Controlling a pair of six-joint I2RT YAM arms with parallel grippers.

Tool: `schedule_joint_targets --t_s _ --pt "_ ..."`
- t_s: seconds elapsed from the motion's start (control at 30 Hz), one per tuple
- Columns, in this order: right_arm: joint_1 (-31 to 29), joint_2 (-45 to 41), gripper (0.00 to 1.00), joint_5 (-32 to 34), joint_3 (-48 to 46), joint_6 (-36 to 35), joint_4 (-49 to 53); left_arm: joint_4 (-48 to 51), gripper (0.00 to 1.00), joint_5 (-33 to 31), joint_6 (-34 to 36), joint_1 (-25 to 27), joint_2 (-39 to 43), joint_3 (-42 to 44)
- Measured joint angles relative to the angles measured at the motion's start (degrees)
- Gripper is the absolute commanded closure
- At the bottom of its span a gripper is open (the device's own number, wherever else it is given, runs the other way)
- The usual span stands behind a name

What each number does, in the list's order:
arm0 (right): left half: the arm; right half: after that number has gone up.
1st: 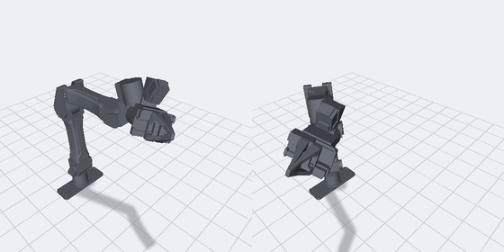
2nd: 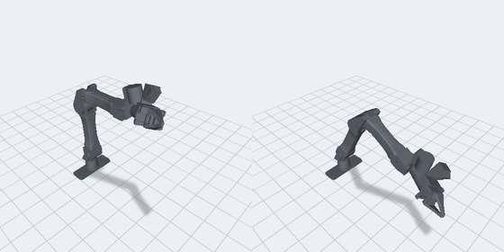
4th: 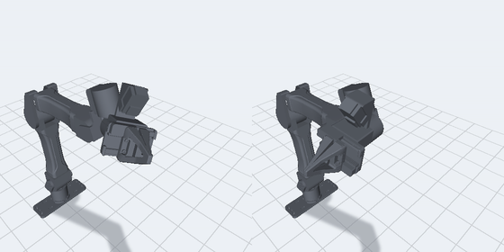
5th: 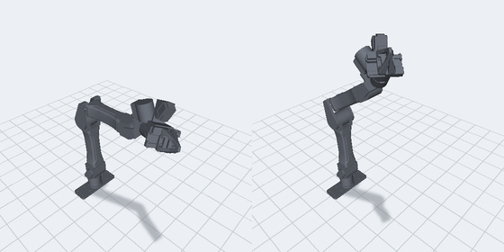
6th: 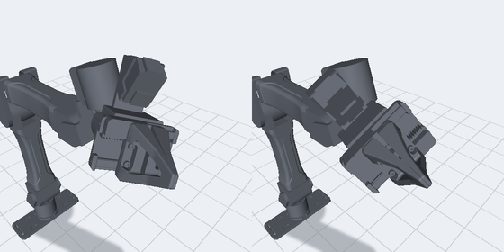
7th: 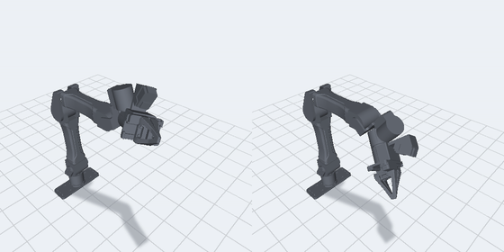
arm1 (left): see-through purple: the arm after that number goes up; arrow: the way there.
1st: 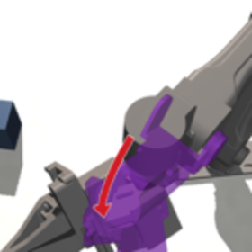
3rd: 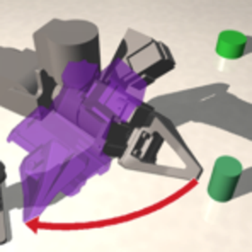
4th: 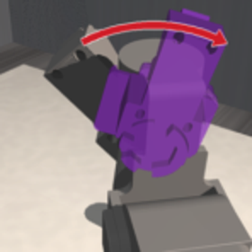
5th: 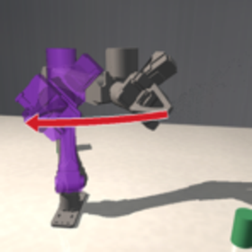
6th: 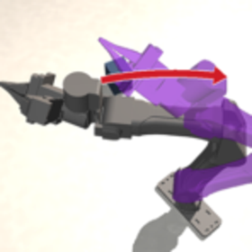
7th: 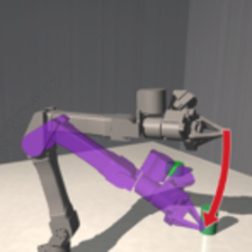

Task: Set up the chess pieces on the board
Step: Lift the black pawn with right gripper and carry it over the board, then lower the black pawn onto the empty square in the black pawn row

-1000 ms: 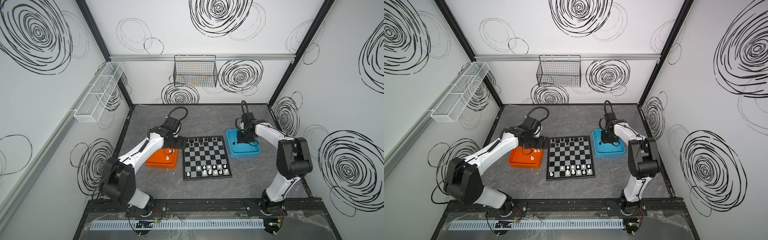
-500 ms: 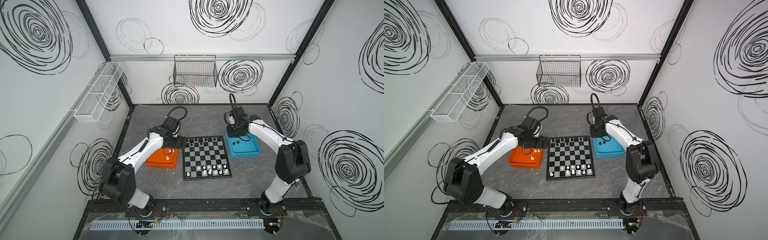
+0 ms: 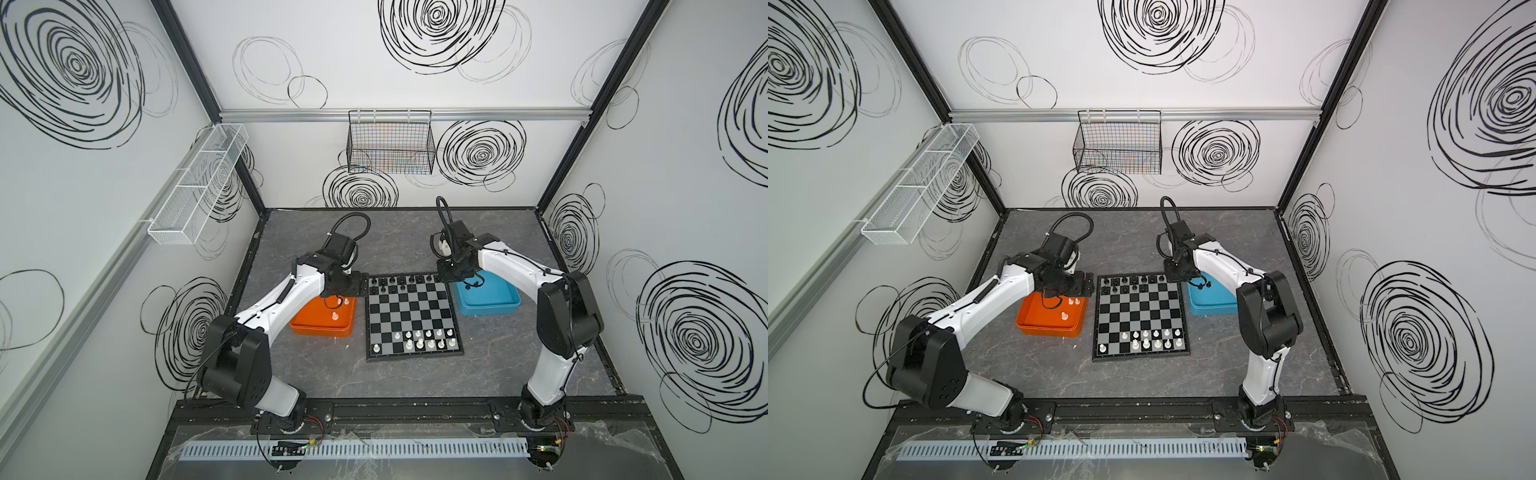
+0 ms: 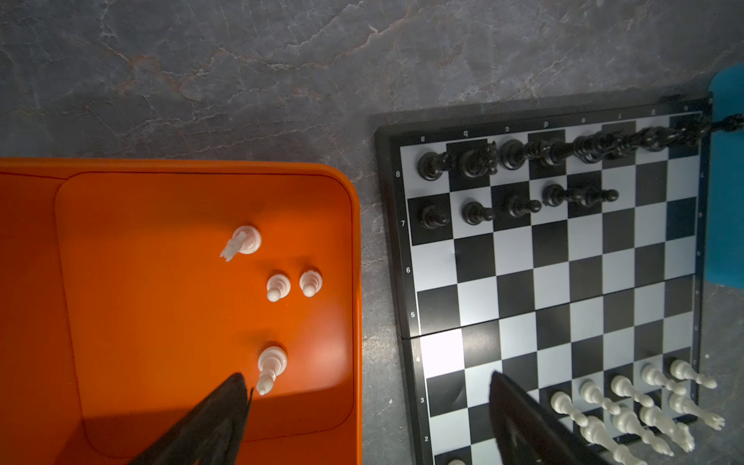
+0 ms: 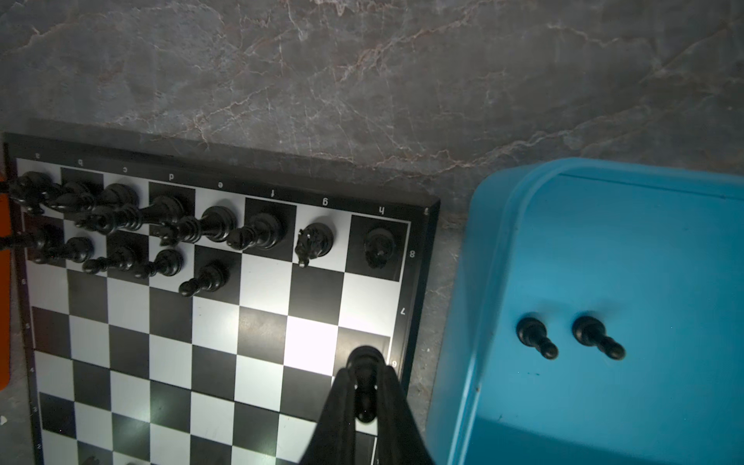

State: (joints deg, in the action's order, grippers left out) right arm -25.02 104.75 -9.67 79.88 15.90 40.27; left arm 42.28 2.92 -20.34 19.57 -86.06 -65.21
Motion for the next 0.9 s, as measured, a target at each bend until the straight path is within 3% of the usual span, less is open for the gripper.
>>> schedule_joint_targets --t_s 0.9 --pt "-0.52 3.56 0.84 0.02 -1.29 0.87 -3.41 -0.22 0.04 0.04 0.04 -0.07 0.17 0.72"
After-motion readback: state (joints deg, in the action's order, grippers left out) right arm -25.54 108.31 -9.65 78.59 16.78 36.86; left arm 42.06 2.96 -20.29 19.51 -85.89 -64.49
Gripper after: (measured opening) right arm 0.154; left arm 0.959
